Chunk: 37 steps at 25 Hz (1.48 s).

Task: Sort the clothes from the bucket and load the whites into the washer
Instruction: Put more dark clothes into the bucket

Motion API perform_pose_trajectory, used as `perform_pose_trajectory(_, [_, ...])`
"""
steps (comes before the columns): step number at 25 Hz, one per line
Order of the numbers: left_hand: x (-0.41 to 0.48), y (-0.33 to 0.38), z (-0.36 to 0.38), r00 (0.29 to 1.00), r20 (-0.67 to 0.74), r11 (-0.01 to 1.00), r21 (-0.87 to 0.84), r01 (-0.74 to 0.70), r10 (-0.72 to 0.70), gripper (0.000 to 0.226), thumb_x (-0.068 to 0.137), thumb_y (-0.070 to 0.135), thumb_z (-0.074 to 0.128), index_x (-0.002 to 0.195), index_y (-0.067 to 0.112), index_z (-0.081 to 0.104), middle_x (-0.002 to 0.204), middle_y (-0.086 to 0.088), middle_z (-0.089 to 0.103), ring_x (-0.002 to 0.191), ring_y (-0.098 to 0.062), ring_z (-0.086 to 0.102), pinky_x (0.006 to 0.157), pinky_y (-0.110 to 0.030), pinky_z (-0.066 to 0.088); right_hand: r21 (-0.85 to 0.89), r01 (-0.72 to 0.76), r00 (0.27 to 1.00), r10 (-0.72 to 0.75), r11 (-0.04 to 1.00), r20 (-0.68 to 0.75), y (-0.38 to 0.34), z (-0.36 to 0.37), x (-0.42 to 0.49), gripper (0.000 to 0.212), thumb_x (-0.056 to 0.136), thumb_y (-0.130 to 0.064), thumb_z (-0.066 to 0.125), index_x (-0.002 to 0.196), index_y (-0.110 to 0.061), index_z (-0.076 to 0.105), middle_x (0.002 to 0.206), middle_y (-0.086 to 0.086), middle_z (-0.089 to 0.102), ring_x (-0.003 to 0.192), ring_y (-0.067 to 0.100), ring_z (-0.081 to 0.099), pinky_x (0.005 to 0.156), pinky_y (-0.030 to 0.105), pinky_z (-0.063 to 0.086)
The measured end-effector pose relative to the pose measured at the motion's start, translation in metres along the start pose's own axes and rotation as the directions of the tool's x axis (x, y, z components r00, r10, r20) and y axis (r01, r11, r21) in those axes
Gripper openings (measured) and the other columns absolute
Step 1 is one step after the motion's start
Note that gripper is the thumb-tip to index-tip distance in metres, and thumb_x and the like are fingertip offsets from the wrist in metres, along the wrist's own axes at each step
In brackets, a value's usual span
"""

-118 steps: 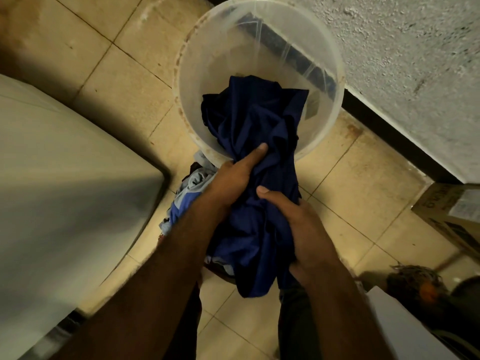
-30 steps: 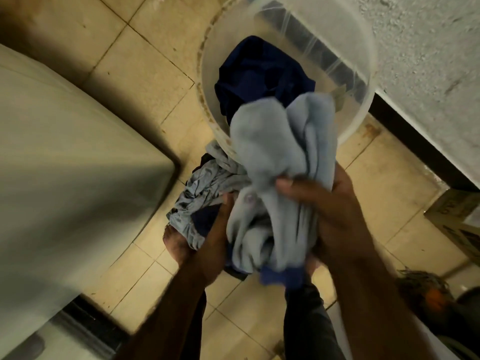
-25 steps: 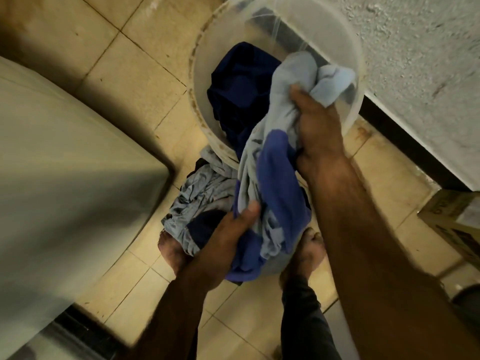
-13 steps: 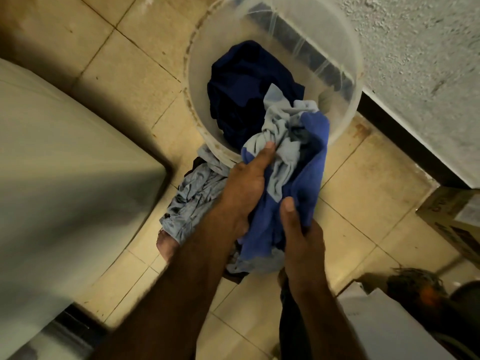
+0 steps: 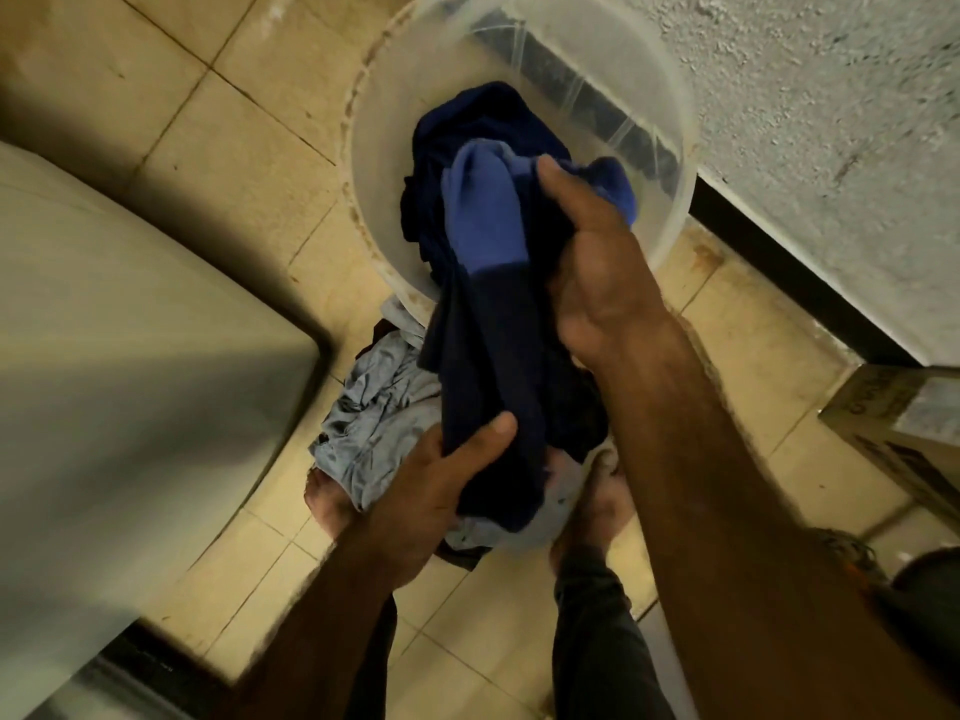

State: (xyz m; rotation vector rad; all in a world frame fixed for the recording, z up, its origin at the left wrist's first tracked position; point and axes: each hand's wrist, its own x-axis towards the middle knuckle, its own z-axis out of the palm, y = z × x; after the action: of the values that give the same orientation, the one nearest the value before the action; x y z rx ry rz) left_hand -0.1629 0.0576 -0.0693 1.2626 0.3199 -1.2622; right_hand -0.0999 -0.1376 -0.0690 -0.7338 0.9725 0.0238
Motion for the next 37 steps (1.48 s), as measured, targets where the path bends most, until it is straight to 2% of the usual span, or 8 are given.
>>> perform_pose_trajectory(4, [0.024, 0.020, 0.011, 0.958, -0.272, 0.994, 0.091, -0.065, 0.088, 0.032, 0.099, 0.026, 0.060, 0.105, -0.003, 0.072, 0.087, -0.022, 0.075, 0.070, -0.028, 0.071, 0.067, -0.034, 0.058, -0.437, -0.013, 0.986, -0.060, 0.899, -0.153, 0.028, -0.019, 0.000, 0.046, 0.094, -0.034, 0.070, 0.133, -0.010, 0.062, 0.110, -0.001, 0.074, 0.100, 0.014, 0.071, 0.087, 0.024, 0.059])
perform_pose_trajectory(7, [0.050, 0.046, 0.017, 0.917, -0.371, 0.971, 0.232, -0.061, 0.146, 0.029, 0.098, 0.026, 0.063, 0.112, 0.003, 0.072, 0.094, -0.019, 0.076, 0.077, -0.024, 0.072, 0.073, -0.039, 0.061, -0.531, 0.055, 0.937, -0.227, 0.846, -0.264, 0.069, -0.040, -0.032, 0.043, 0.089, -0.030, 0.077, 0.126, -0.014, 0.065, 0.092, -0.007, 0.074, 0.079, 0.003, 0.073, 0.066, 0.017, 0.057])
perform_pose_trajectory(11, [0.073, 0.075, 0.036, 0.875, -0.381, 0.825, 0.565, -0.035, 0.298, 0.038, 0.092, 0.048, 0.064, 0.106, 0.013, 0.069, 0.093, -0.003, 0.073, 0.085, -0.018, 0.070, 0.076, -0.039, 0.060, -0.440, 0.071, 0.936, -0.213, 0.895, -0.282, 0.091, -0.046, -0.051, 0.047, 0.092, -0.024, 0.073, 0.135, -0.015, 0.058, 0.108, 0.004, 0.075, 0.098, 0.024, 0.074, 0.091, 0.052, 0.059])
perform_pose_trajectory(16, [0.067, 0.079, 0.045, 0.804, -0.173, 0.698, 0.618, -0.361, 0.569, 0.061, 0.093, 0.068, 0.042, 0.144, 0.034, 0.045, 0.143, 0.013, 0.055, 0.127, 0.001, 0.054, 0.098, -0.021, 0.052, -0.254, 0.409, 0.912, -0.399, 0.876, 0.095, 0.055, -0.023, -0.017, 0.059, 0.101, -0.028, 0.054, 0.155, -0.019, 0.035, 0.155, 0.007, 0.045, 0.137, 0.016, 0.052, 0.104, 0.034, 0.053])
perform_pose_trajectory(18, [0.075, 0.067, 0.025, 0.733, -0.131, 0.535, 0.769, -0.349, 0.667, 0.056, 0.100, 0.061, 0.034, 0.147, 0.031, 0.043, 0.149, 0.012, 0.049, 0.137, -0.005, 0.046, 0.111, -0.037, 0.045, -0.563, 0.390, 0.918, -0.358, 0.729, 0.172, 0.045, -0.020, 0.026, 0.071, 0.101, -0.030, 0.052, 0.162, -0.021, 0.016, 0.168, 0.009, 0.020, 0.153, 0.023, 0.027, 0.119, 0.044, 0.038])
perform_pose_trajectory(22, [0.093, 0.028, -0.019, 0.888, -0.069, -0.044, 0.994, 0.099, 0.455, 0.073, 0.095, 0.069, 0.028, 0.157, 0.030, 0.028, 0.170, -0.007, -0.001, 0.154, -0.033, -0.015, 0.121, -0.064, 0.001, -0.978, 0.117, 0.993, 0.021, -0.173, 0.116, 0.049, -0.042, 0.104, 0.088, 0.097, -0.036, 0.055, 0.162, -0.026, -0.004, 0.170, 0.014, -0.009, 0.156, 0.036, -0.003, 0.123, 0.059, 0.017])
perform_pose_trajectory(32, [0.113, 0.020, -0.039, 0.895, 0.155, -0.125, 0.986, -0.112, 0.419, 0.087, 0.078, 0.073, 0.031, 0.155, 0.033, 0.032, 0.160, -0.030, -0.021, 0.139, -0.060, -0.033, 0.105, -0.050, -0.035, -0.827, 0.127, 0.941, 0.331, -0.548, -0.074, 0.100, -0.045, 0.202, 0.075, 0.105, -0.037, 0.044, 0.162, -0.013, 0.001, 0.168, 0.023, -0.005, 0.155, 0.042, -0.004, 0.125, 0.051, -0.001])
perform_pose_trajectory(37, [0.111, 0.030, -0.031, 0.933, 0.134, -0.229, 0.972, -0.057, 0.333, 0.092, 0.076, 0.074, 0.013, 0.155, 0.030, 0.030, 0.157, -0.041, -0.009, 0.140, -0.068, -0.016, 0.113, -0.059, -0.019, -0.933, 0.120, 0.948, 0.317, -0.340, 0.006, 0.064, -0.036, 0.151, 0.057, 0.102, -0.029, 0.055, 0.153, -0.008, 0.040, 0.160, 0.019, 0.034, 0.147, 0.038, 0.032, 0.119, 0.045, 0.026])
